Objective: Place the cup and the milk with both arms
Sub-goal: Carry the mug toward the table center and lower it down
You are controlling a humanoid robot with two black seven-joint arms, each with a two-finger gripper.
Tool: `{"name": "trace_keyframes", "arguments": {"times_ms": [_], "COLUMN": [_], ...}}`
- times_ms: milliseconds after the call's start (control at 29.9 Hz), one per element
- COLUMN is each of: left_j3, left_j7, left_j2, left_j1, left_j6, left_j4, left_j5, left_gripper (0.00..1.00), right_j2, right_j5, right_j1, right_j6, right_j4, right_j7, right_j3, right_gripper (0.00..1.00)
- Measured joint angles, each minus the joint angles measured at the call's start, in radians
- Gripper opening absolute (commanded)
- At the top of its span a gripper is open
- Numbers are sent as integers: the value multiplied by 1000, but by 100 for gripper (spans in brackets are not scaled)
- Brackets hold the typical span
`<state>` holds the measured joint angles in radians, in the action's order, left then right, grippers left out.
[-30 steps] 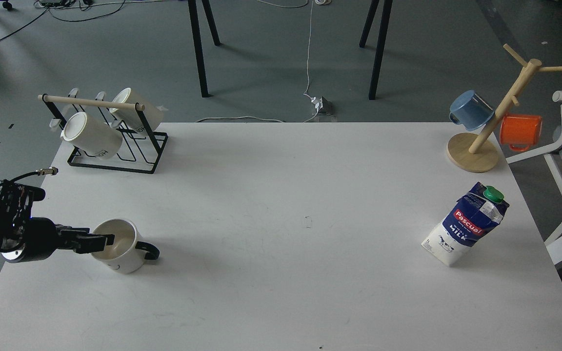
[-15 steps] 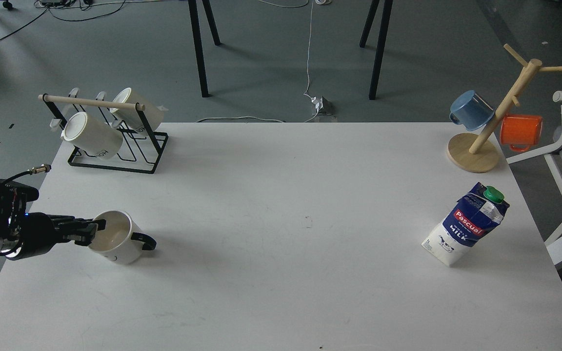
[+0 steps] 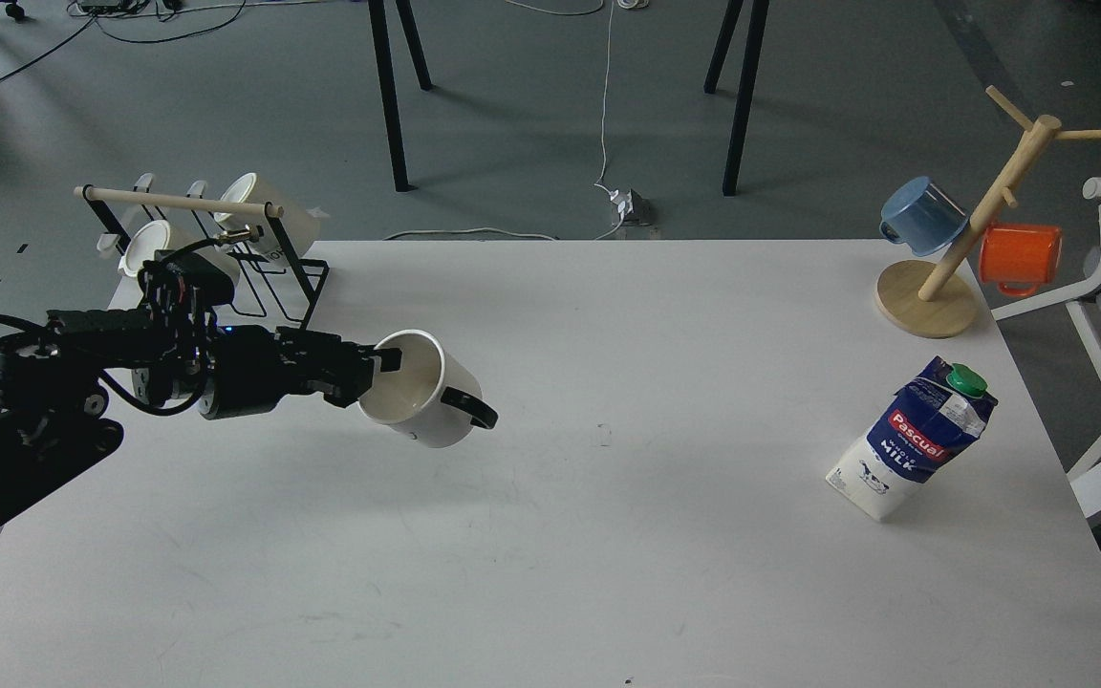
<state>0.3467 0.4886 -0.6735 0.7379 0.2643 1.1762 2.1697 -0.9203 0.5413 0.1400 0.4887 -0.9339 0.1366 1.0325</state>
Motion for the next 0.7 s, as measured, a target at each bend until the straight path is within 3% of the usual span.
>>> {"name": "trace_keyframes", "arguments": {"times_ms": [234, 468, 701], "left_j3": [-6, -108, -118], "left_j7": [0, 0, 0], "left_j2": [175, 194, 224], "left_j1": [-13, -13, -19], "left_j6": [1, -8, -12], "left_j4": [-118, -178, -191], "left_j5": [12, 12, 12], "left_gripper": [0, 3, 9], "right_j2": [3, 22, 24], "right_j5": [9, 8, 9], "right_j1": [0, -8, -23], "right_j6": [0, 0, 0], "right_j4": [25, 24, 23], "right_j7": [0, -1, -2], "right_j3": [0, -6, -5], "right_gripper": [96, 96, 96]}}
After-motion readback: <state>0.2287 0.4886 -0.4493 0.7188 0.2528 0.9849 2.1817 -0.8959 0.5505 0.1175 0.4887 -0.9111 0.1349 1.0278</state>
